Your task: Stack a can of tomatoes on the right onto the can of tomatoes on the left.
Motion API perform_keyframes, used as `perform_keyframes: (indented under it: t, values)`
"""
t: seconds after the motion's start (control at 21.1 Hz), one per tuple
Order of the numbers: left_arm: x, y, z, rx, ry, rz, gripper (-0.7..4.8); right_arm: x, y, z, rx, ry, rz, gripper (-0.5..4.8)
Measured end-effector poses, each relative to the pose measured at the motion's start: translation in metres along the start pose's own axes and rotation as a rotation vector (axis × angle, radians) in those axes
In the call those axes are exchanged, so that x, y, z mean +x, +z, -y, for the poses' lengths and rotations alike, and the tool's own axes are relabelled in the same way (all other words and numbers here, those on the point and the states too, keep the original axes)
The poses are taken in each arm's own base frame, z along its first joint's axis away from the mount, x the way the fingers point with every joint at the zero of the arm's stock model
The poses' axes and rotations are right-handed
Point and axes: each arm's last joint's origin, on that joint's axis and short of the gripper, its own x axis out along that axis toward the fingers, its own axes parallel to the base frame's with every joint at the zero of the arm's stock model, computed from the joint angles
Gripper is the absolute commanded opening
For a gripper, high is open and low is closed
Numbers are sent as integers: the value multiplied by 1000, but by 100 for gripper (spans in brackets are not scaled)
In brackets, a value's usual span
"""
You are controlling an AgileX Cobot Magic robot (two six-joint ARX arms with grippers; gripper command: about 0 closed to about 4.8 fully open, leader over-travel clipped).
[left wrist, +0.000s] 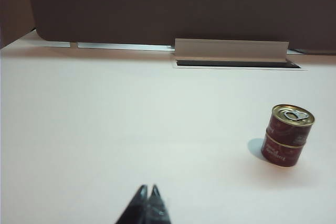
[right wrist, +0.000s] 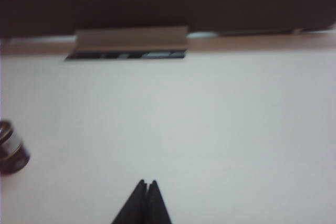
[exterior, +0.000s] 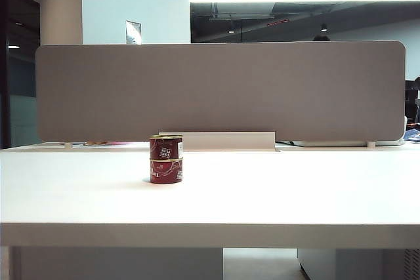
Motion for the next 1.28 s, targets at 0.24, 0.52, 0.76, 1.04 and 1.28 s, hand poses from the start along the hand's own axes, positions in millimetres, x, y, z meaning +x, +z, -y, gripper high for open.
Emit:
perform_keyframes:
  t: [0.24,0.52,0.76,1.04,1.28]
  values:
    - [0,0,0,0,0,0,-6,-23,-30,13,60,-78,138,-2]
    - [0,0,0,0,0,1,-6,-27,-49,17,52,-81,103,-2]
    - [0,0,0,0,0,1,-6,-27,-56,17,31,-62,31,-2]
    - [0,0,0,0,0,0,-6,-26,-56,19,38,-55,29,-2]
    - [0,0,0,0,0,0,-6,-25,-55,34,74,-111,31,-2]
